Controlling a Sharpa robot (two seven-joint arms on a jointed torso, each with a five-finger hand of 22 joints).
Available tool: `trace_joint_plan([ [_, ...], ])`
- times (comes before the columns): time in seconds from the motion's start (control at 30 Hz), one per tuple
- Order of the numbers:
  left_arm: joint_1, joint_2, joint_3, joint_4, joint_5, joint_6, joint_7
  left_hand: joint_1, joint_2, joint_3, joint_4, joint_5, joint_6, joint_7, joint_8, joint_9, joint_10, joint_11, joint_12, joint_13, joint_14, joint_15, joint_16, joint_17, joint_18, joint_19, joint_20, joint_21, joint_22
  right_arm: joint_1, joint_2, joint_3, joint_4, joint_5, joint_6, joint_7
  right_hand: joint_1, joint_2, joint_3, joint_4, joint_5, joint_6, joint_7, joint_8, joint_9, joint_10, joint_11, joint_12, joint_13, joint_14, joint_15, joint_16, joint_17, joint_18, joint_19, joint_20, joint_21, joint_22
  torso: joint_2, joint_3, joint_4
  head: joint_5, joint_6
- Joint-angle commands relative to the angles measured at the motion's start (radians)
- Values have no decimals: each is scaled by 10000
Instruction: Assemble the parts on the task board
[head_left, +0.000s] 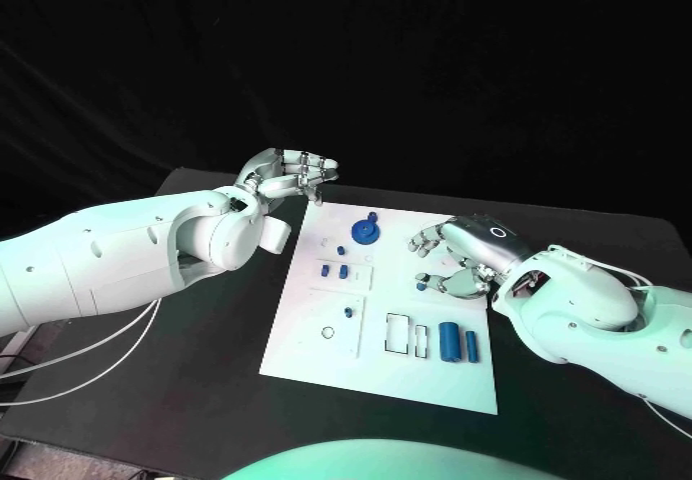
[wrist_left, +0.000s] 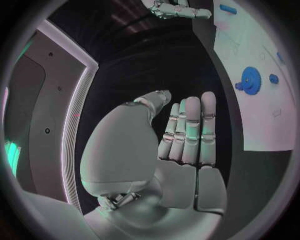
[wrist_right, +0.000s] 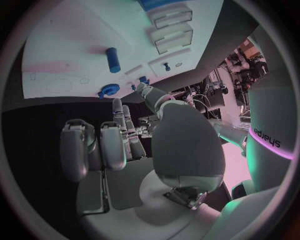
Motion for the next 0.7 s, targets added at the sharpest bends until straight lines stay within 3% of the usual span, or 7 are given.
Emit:
trace_joint_plan([
  [0.03, 11, 4, 1, 24, -20, 172, 63, 30, -63, 62, -13, 18, -43, 27, 27, -3, -83, -9, 55, 13, -70, 28, -20, -16, 52, -30, 31, -58, -14, 98, -118, -9, -84, 269, 1024, 146, 261, 170, -552, 44, 41, 7, -148, -77, -7, -227, 43, -22, -88, 214, 100, -25, -35, 175, 227, 87, -118, 1635, -16, 14, -47, -87, 71],
  [0.23, 10, 1, -10, 16, -20, 194, 65, 30, -63, 62, -13, 18, -43, 27, 27, -3, -83, -9, 55, 13, -70, 28, -20, -16, 52, -30, 31, -58, -14, 148, -183, -28, -283, 164, 1540, 202, 532, 346, -1128, 138, 25, 50, -207, -134, -27, -335, 63, 73, -166, 211, 117, -8, -52, 181, 228, 108, -161, 1618, -21, 20, -41, -92, 85],
  [0.7, 9, 5, -18, 4, -20, 212, 63, 33, -59, 67, -18, 18, -41, 27, 32, -2, -93, -8, 60, 14, -73, 30, -17, -17, 53, -32, 33, -60, -14, -40, 317, -115, -859, 225, 1965, 310, 797, 614, -1084, 256, -36, 293, -166, -134, -45, 72, -45, 414, -185, 198, 33, -21, -131, 168, 275, 51, -111, 1649, -3, -2, -18, -77, 69],
])
